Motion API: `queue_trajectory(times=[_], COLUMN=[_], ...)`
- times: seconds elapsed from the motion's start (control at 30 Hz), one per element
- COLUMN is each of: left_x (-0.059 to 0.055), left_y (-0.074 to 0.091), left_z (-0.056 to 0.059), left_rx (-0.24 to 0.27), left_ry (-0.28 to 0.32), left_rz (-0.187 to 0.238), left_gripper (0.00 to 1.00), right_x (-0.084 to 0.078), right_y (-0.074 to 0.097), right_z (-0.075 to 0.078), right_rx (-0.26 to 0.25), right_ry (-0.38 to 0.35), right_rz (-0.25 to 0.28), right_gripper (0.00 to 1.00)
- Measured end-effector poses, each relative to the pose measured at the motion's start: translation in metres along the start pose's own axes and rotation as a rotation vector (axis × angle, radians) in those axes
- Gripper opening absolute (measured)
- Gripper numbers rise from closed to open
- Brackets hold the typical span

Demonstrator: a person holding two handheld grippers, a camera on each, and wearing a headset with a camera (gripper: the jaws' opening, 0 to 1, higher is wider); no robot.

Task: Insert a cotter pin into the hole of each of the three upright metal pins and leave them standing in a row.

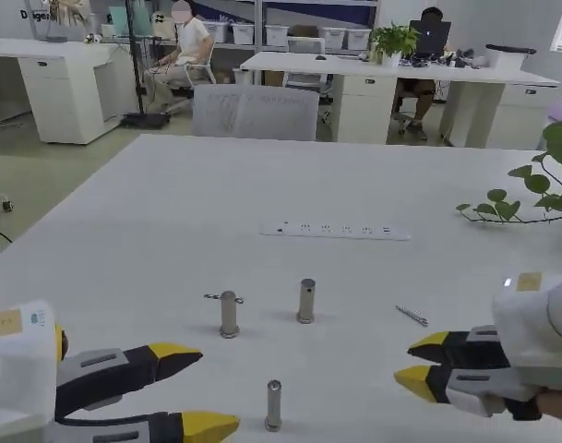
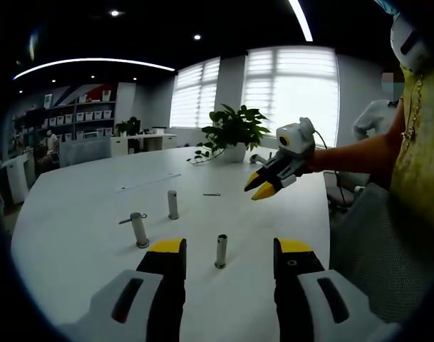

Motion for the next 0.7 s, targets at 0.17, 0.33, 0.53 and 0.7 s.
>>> queue_trajectory(times=[0.17,0.33,0.53,0.7], left_x=[0.0,-0.001,-0.004,-0.003], left_y=[0.001,0.002,0.003,0.002], left_z=[-0.001,-0.002,-0.005,-0.004], left_rx=[0.004,0.008,0.012,0.011], left_ry=[0.0,0.007,0.016,0.015], left_rz=[0.004,0.005,0.003,0.006], left_gripper=[0.48,0.47,0.48,0.48], right_x=[-0.009,-0.011,-0.007,-0.006], right_y=[0.004,0.001,-0.01,-0.026], right_z=[0.032,0.06,0.087,0.103], right_rx=[-0.045,-0.068,-0.075,-0.061], right_ry=[-0.022,-0.013,0.005,0.021], right_rz=[-0.035,-0.079,-0.133,-0.187], right_gripper=[0.22,0.21,0.19,0.17])
Point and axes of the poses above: the centre of the closed fingertips' face, and the gripper's own axes: y roughly backward along the fingers, z roughly to its right, x roughly out of its top, the point moved 7 cm from there along y, roughly backward along the fingers, and after that the axes turned 9 degrees about y, right-handed, at the moved point
